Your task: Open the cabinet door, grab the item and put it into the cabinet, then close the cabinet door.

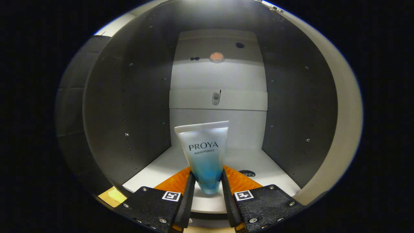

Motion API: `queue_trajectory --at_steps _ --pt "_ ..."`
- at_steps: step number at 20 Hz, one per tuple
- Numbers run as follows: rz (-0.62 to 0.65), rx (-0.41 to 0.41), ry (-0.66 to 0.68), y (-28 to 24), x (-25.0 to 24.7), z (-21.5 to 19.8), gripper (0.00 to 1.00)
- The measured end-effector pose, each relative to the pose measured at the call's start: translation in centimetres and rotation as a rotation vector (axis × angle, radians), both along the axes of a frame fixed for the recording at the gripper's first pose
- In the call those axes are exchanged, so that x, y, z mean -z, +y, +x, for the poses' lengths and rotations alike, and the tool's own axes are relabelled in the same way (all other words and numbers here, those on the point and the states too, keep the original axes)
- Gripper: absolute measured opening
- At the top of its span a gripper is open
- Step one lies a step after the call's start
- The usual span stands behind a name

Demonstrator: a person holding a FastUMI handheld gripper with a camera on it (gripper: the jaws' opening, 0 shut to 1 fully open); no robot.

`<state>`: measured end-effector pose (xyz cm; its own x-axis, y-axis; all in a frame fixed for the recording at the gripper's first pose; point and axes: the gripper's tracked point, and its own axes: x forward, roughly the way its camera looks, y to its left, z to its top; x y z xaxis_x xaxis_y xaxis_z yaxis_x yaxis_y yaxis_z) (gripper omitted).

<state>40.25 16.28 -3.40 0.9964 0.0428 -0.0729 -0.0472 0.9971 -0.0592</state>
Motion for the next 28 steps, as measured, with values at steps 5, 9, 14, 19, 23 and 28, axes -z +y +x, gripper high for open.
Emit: queue_trajectory --at_steps 5,9,14,19,23,28 --pt "0.029 -0.013 0.039 0.4 1.3 0.8 0.48" --pt "0.027 0.029 0.028 -0.3 1.1 1.1 0.59" --pt "0.032 0.012 0.026 0.7 0.6 0.2 0.95" --pt "0.114 0.026 0.029 0.7 -0.3 -2.5 0.94" --pt "0.095 -0.004 0.031 1.6 -0.5 -6.3 0.94" --pt "0.051 -0.019 0.0 3.3 -1.5 -12.4 0.94"
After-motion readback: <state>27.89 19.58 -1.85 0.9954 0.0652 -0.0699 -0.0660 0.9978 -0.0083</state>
